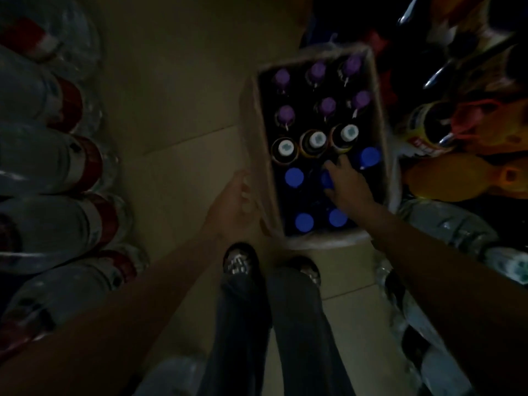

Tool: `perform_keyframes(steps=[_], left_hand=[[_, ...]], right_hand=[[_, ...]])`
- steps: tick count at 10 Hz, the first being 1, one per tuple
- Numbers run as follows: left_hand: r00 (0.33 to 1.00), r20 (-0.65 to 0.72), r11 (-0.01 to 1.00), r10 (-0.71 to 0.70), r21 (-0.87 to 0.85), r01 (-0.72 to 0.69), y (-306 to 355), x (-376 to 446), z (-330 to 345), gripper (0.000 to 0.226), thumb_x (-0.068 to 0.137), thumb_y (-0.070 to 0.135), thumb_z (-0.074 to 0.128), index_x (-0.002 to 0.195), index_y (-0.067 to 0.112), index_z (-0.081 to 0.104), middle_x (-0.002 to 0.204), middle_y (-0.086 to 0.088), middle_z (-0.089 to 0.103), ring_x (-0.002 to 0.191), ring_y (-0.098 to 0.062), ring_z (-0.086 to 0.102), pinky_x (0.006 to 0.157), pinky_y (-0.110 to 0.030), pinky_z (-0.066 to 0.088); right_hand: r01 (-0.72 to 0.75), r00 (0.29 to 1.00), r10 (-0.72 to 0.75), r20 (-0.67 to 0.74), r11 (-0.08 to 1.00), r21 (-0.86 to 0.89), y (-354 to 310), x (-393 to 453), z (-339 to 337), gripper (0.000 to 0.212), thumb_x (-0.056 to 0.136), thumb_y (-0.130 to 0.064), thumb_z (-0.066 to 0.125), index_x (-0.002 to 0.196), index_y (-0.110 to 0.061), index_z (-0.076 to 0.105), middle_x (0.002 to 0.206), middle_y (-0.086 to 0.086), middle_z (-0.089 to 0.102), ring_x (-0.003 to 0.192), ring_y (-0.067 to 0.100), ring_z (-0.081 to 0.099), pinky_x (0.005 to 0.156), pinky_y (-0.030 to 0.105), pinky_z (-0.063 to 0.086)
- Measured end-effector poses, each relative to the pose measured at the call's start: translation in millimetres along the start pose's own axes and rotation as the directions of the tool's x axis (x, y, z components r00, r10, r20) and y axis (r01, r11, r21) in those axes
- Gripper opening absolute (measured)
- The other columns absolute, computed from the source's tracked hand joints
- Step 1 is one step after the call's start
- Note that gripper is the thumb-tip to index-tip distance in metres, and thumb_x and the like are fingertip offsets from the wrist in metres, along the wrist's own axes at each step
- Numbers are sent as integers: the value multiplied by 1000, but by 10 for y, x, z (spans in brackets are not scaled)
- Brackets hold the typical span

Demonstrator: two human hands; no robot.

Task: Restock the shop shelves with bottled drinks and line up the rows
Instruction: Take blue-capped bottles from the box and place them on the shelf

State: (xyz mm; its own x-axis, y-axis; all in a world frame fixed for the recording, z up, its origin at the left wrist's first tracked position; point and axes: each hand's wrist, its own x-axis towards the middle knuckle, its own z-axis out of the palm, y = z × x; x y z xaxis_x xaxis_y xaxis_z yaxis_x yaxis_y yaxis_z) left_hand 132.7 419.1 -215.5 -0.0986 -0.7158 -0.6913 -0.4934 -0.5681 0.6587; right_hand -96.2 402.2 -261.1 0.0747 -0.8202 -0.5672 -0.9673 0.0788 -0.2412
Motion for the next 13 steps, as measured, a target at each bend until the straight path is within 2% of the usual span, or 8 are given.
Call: perform_keyframes(steps=[2, 3, 4, 5, 6, 7, 9, 13], left_hand=[[919, 348, 978, 185, 27, -207, 751, -70, 205, 104, 65, 23, 82, 146, 18, 16, 143, -4, 36, 131, -19, 39, 104, -26, 34], [904, 318, 956, 286, -164, -244, 984, -145, 216, 87, 61, 37, 82, 132, 12, 39, 128, -13, 51, 118, -27, 51, 100, -44, 44], [957, 202, 976, 209, -106, -191, 1124, -192, 26, 68, 64, 25, 82, 120, 8, 46, 108, 2, 56, 98, -10, 55, 86, -20, 46], [977, 172, 985, 126, -138, -102, 877, -127, -235, 27, 75, 8, 73, 97, 11, 57, 89, 7, 67, 87, -8, 64, 76, -19, 51], [1000, -4, 969, 15, -248, -16, 504, -76, -487, 21, 79, 6, 69, 80, 23, 56, 60, 23, 66, 60, 7, 63, 51, -7, 47], [983, -171, 928, -73, -374, 4, 192, -47, -671, 22, 79, 11, 70, 79, 27, 55, 59, 18, 66, 55, 6, 62, 48, -10, 48], [957, -229, 853, -176, -521, 32, 203, -211, -552, 19, 77, 16, 72, 83, 27, 58, 82, 7, 65, 62, 0, 64, 54, -16, 53], [957, -229, 855, 178, -445, -266, 2919, -2191, -881, 21, 75, 11, 74, 80, 22, 57, 81, 9, 61, 73, -7, 59, 54, -12, 46]], right_hand=[[283, 916, -250, -314, 957, 62, -460, -600, -1128, 40, 72, -41, 68, 93, -8, 59, 97, 7, 57, 76, 29, 59, 57, 38, 45], [374, 841, -242, -484, 906, 196, -684, -700, -1628, 40, 66, -50, 59, 79, -12, 59, 78, -2, 55, 66, 17, 55, 55, 30, 42], [367, 872, -120, -474, 801, 473, -763, -559, -1717, 39, 74, -46, 62, 83, -7, 62, 79, -2, 60, 73, 10, 56, 63, 23, 41], [123, 978, 93, -188, 472, 873, -795, -307, -1292, 24, 92, -31, 56, 78, -12, 63, 70, 3, 61, 68, 9, 58, 63, 22, 45], [-49, 988, 128, -87, 791, 610, -645, -40, -448, 18, 92, -29, 56, 98, -13, 61, 99, 8, 60, 99, 26, 57, 80, 32, 43], [-69, 987, 60, 147, 996, 55, -555, 137, 149, 64, 88, -22, 61, 142, -16, 29, 141, 15, 31, 125, 38, 35, 100, 43, 36], [39, 993, -27, 111, 993, -109, -731, 215, 101, 57, 85, -12, 64, 134, -6, 34, 137, 19, 34, 121, 36, 40, 92, 41, 42], [316, 892, -247, -377, 939, 132, -944, -2172, -3712, 42, 69, -29, 75, 100, -11, 53, 97, 0, 47, 86, 12, 43, 68, 21, 27]])
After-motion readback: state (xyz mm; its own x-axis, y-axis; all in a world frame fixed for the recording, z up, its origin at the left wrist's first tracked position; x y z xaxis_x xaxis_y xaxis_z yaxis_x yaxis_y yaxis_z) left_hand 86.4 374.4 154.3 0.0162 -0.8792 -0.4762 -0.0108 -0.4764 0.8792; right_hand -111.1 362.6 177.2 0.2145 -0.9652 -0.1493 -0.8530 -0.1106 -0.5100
